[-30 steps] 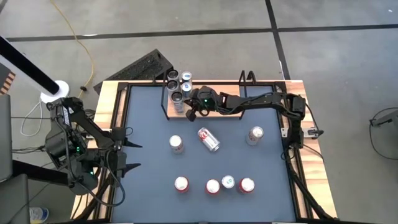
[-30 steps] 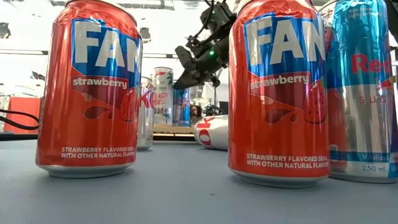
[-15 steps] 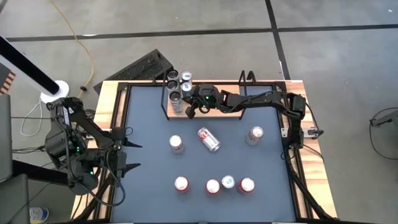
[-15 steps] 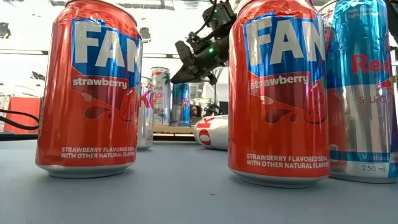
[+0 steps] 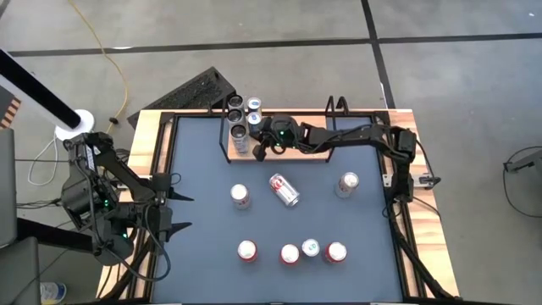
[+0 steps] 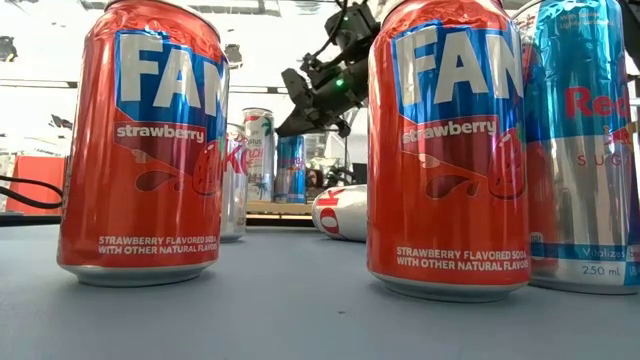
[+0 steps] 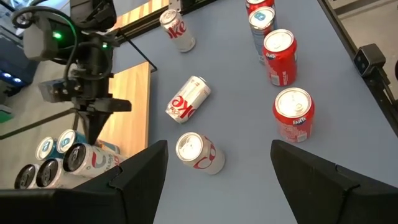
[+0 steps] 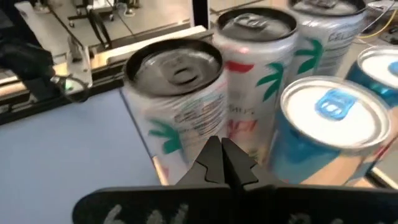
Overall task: Place canned beverage on shelf
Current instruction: Put the white and pink soda can aligned with the other white and pink soda cans on the shelf
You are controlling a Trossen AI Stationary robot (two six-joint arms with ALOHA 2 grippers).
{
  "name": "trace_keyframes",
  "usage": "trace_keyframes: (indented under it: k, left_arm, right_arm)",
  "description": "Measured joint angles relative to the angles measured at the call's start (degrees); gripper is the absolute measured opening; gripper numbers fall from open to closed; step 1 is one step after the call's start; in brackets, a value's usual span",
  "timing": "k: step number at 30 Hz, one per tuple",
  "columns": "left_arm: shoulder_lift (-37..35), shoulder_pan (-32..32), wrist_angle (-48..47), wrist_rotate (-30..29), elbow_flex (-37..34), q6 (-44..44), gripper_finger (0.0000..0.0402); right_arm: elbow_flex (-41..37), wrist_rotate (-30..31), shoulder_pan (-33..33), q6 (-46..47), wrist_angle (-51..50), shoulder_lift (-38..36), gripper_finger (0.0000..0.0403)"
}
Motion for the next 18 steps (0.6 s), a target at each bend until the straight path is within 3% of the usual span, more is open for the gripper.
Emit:
trace_keyframes:
  k: [18]
  left_arm:
    - [0.00, 0.00, 0.00, -0.45, 0.00, 0.01, 0.0275]
  right_arm:
    - [0.00, -2.07, -1.42, -1.06, 1.86, 0.00, 0.0000]
